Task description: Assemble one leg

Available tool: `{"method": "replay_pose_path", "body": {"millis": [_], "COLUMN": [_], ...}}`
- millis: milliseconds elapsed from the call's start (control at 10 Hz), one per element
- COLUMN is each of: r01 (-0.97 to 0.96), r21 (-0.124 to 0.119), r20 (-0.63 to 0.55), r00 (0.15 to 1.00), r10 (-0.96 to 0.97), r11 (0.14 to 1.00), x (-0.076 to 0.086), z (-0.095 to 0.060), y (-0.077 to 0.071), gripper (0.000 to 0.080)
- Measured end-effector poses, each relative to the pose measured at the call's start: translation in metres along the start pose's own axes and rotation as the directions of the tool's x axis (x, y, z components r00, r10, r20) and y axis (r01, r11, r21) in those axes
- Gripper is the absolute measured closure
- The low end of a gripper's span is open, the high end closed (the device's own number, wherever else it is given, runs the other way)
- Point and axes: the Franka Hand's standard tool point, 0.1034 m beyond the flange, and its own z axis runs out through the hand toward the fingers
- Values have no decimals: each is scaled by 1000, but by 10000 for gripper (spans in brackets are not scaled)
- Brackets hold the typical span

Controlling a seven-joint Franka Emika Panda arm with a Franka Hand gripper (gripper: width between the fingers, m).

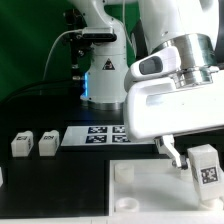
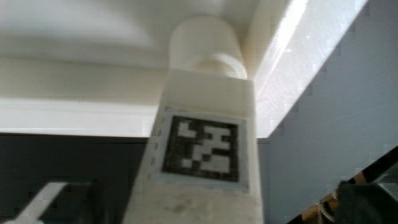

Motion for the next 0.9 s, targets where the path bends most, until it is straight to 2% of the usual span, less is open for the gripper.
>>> {"method": "replay_pose_path", "body": {"millis": [100, 200, 300, 400, 500, 600, 800, 900], "r01": [0, -3, -4, -12, -19, -34, -59, -75], "r21": [0, 13, 14, 38, 50, 71, 97, 108], "r20": [3, 79, 100, 250, 316, 444, 572, 645], "r00": [1000, 997, 995, 968, 949, 896, 820, 764], "r10": [0, 2, 3, 2, 2, -1, -7, -13], "r11": [1000, 1000, 1000, 999, 999, 997, 994, 991], "x": [0, -1, 11, 9, 13, 7, 9, 5], "z": [0, 1, -3, -2, -2, -5, -4, -7], "y": [0, -1, 3, 3, 4, 1, -3, -6], "gripper": [150, 150, 150, 150, 150, 150, 150, 150]}}
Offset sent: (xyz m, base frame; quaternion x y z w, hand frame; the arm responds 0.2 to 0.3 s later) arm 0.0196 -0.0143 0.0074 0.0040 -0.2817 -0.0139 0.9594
